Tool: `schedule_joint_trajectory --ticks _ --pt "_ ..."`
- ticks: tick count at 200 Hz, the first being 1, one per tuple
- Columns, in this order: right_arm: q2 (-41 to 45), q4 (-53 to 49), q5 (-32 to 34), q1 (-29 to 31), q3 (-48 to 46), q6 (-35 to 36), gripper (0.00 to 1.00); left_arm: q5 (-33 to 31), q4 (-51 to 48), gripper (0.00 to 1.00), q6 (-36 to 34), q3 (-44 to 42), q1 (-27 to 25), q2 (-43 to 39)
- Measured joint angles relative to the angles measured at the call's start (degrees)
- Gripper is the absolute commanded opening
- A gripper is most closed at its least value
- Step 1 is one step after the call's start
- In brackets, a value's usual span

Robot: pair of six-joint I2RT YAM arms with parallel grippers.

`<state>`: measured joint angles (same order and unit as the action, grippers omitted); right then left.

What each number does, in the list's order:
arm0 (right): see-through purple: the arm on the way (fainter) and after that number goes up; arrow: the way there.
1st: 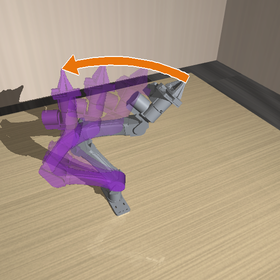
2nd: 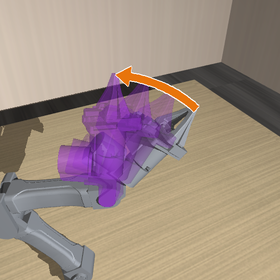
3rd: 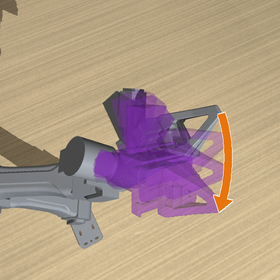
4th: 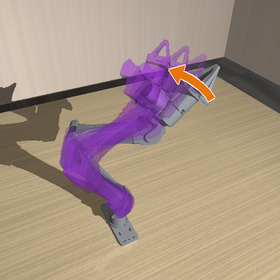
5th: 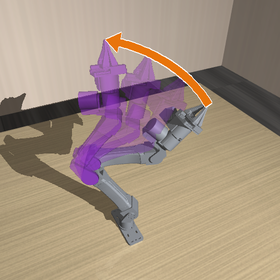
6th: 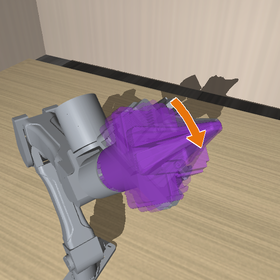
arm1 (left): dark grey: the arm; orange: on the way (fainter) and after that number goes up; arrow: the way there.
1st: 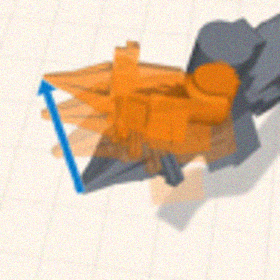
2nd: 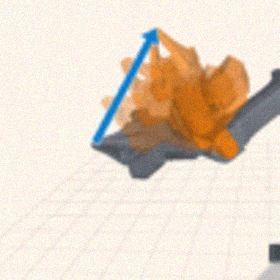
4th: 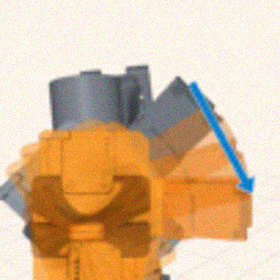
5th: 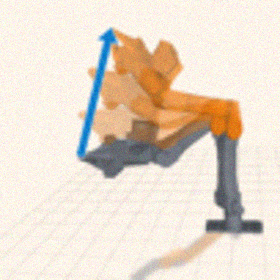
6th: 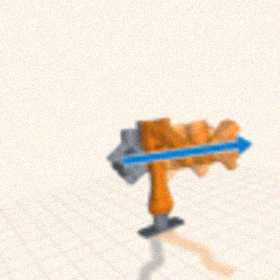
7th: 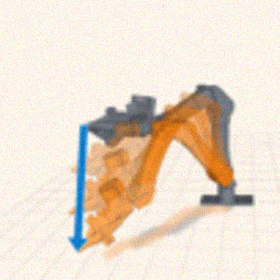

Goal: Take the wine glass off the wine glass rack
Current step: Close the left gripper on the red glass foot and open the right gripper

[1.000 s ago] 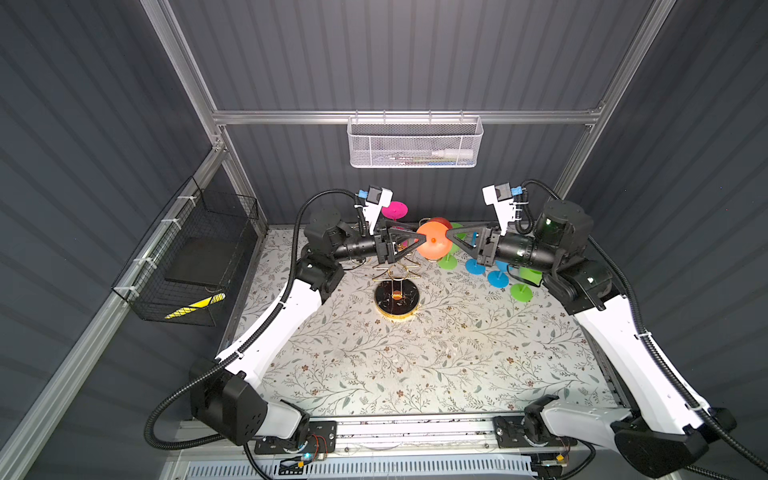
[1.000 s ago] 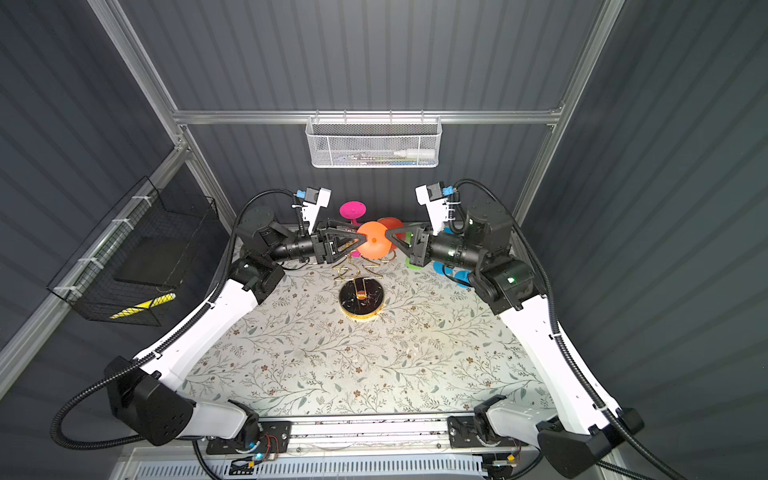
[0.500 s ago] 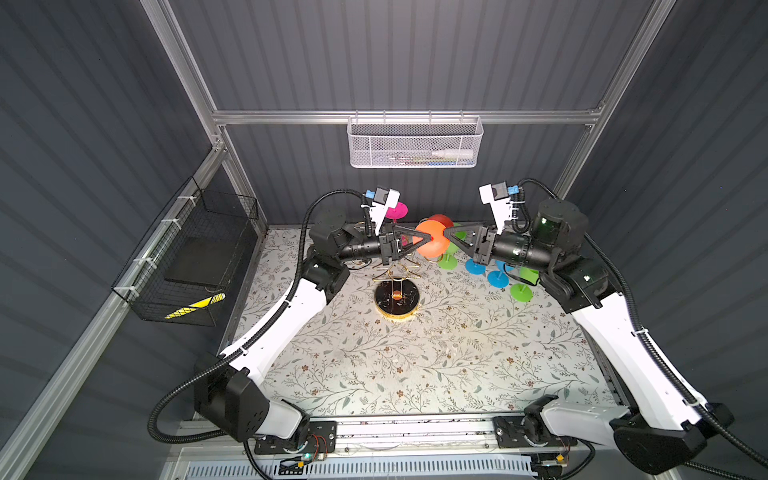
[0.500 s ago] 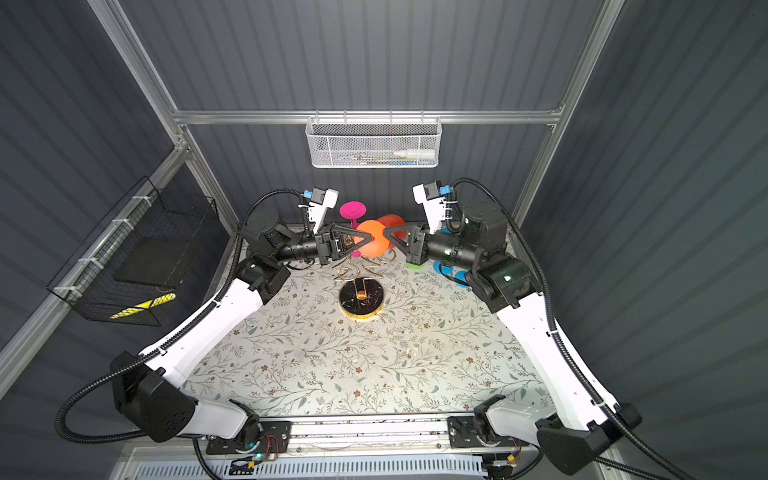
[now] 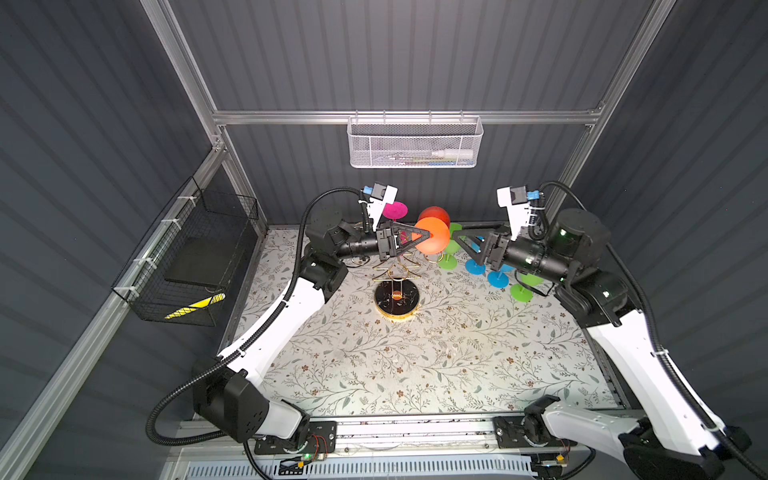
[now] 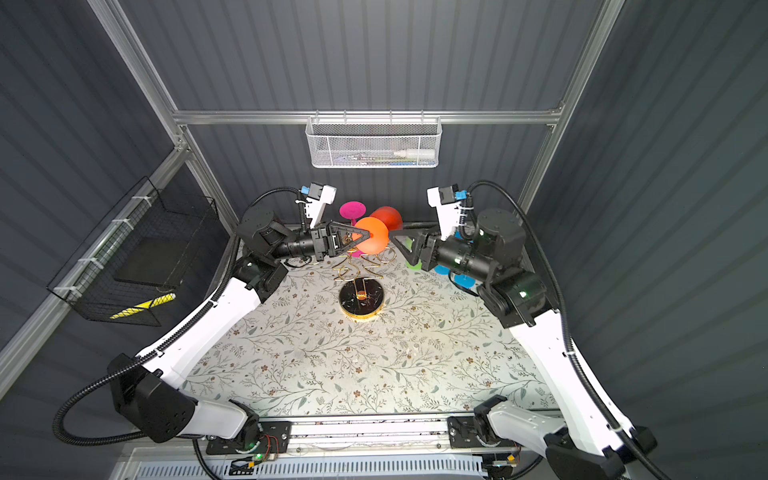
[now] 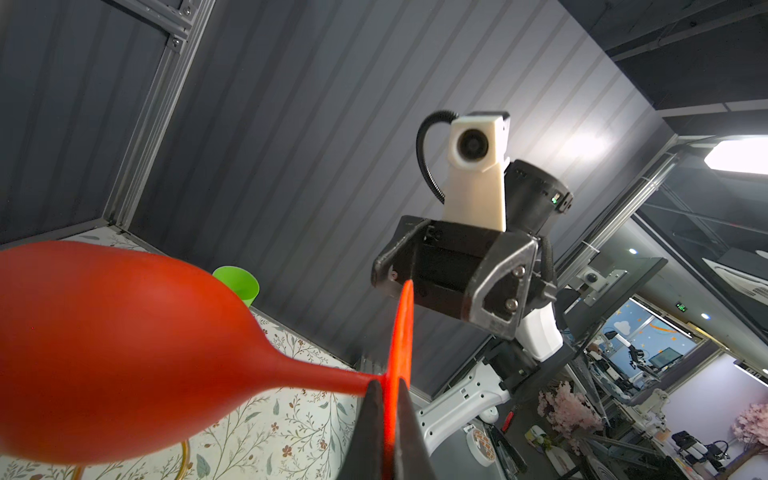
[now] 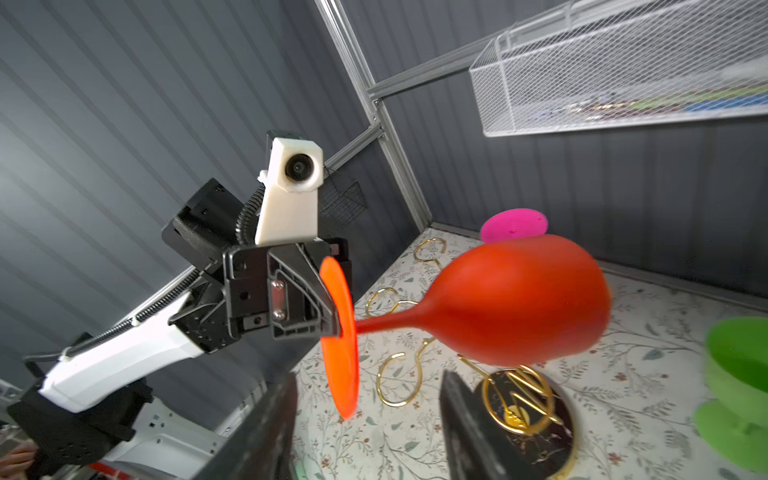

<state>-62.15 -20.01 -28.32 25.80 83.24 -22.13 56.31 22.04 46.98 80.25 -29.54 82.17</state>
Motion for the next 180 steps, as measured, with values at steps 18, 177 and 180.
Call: schedule_joint_trajectory --ticks 18,177,180 --pt "3.58 0.33 2.73 -1.07 -2.56 2.21 0.78 1.16 2.97 0.0 4.13 0.33 1.46 -0.26" --pt "4.31 19.12 2.99 -1.88 -17.94 27.67 0.99 7.56 24.57 0.0 33.46 0.33 4.72 2.6" --pt "4.0 19.3 2.89 -1.88 -17.92 27.87 0.99 7.65 24.63 0.0 33.68 0.33 4.72 2.62"
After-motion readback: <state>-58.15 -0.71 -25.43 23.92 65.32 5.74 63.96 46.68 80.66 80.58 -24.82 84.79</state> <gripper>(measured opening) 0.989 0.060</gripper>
